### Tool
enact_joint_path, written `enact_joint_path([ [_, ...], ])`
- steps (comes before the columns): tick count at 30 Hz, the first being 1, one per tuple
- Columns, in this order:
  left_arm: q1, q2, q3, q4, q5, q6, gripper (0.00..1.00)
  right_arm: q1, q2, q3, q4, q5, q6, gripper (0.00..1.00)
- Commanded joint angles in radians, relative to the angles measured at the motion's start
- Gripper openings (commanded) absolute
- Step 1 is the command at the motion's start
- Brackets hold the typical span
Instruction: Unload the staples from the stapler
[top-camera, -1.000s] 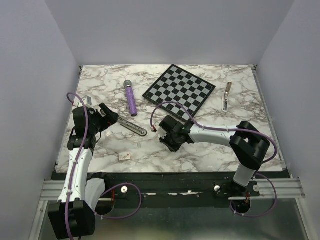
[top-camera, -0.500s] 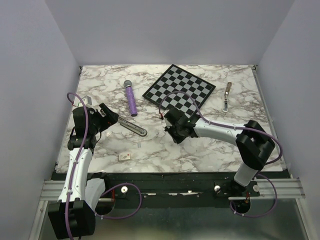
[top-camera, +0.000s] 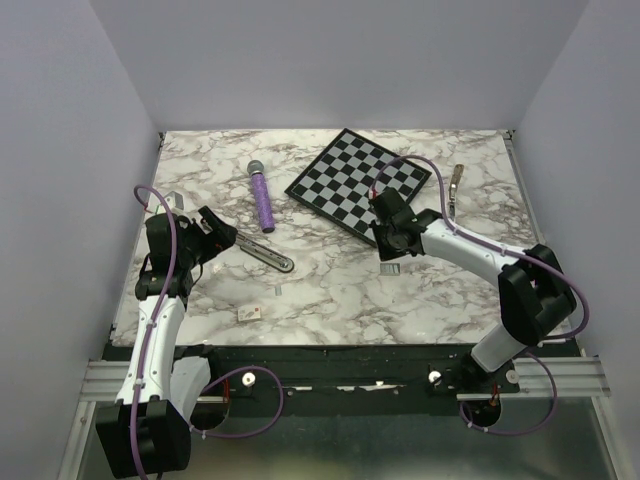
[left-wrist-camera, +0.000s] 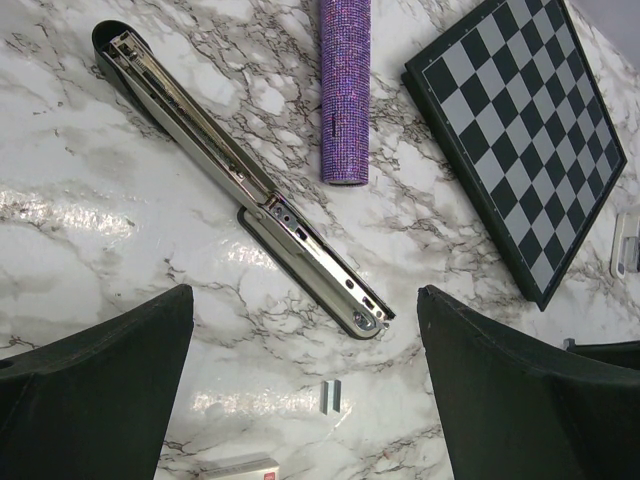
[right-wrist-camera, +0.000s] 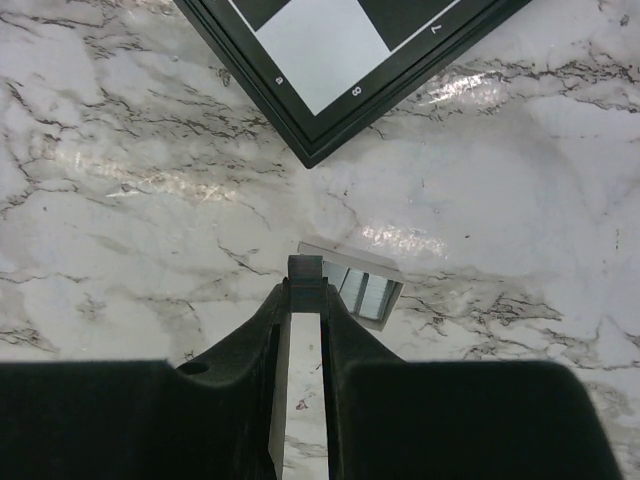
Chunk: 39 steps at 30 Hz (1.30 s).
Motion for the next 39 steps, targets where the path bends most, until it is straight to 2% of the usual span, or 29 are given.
enact_joint_path([
  [1,-0.003,0.003,-0.001,-0.013,-0.007,0.013,0.99,-0.012,0.025,-0.019,-0.03,0.044,0.075,0.22],
  [39,-0.003,0.012,-0.004,-0.011,0.001,0.01,0.99,-0.036,0.043,-0.082,0.002,0.07,0.168,0.23],
])
